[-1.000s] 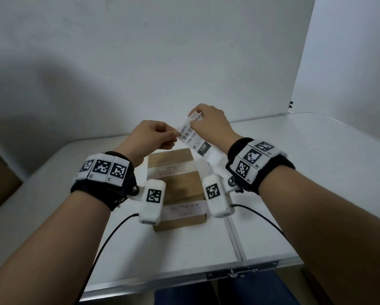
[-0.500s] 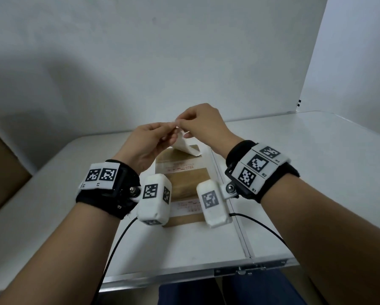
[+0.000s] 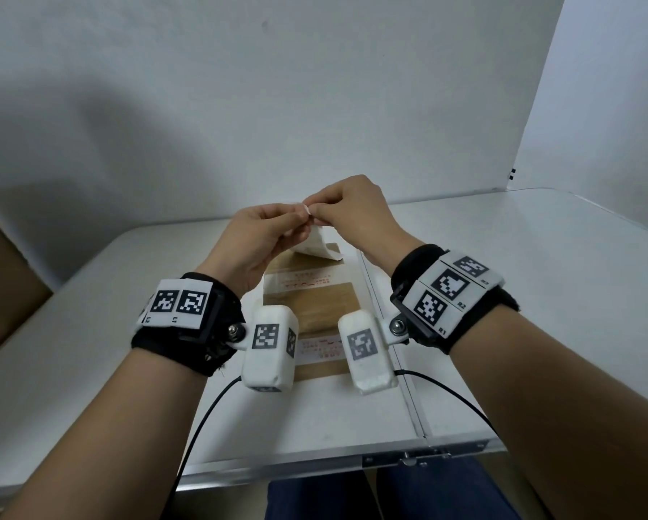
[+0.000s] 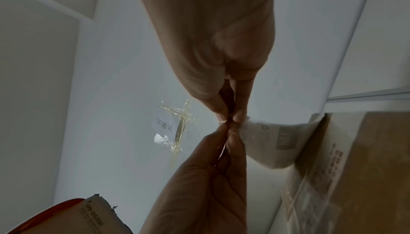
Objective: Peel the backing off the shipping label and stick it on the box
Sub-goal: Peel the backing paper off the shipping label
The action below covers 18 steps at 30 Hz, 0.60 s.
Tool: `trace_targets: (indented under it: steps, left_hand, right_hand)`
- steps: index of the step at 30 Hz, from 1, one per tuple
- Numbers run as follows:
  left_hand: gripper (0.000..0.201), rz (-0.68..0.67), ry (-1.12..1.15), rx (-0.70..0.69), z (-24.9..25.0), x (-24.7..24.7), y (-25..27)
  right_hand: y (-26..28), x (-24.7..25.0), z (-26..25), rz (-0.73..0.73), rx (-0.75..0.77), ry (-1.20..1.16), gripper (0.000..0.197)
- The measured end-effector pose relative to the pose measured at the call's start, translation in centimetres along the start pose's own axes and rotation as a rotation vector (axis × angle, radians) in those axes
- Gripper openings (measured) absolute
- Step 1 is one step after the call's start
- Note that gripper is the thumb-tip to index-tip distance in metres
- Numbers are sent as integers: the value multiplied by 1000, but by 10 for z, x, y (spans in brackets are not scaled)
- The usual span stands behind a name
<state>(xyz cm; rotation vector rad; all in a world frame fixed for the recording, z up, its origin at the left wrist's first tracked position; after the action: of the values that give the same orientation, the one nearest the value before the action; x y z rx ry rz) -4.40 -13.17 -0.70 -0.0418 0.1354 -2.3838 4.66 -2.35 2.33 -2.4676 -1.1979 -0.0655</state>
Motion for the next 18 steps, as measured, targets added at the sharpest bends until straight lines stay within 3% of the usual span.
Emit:
trace_targets:
  steps: [12, 18]
  left_hand:
    - [11, 59, -126, -69, 0, 4, 0]
    - [13, 75, -249, -112, 6, 0, 2]
  right_hand:
    - [2, -1, 9, 12, -20, -83, 17]
    - [2, 2, 13, 20, -39, -124, 4]
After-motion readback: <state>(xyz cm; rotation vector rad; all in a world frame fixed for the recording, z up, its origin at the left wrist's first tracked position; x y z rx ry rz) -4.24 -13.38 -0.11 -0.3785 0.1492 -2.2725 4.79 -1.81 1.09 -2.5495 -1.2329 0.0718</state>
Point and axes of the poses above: each hand's wrist, its own y-axis away from the middle knuckle, its own x-axis out of the back of the hand, z = x × y, the point moved 6 cm from there along -y, towards the middle knuckle, and after that the axes turned 9 degrees about -y, right-handed, at the moved point
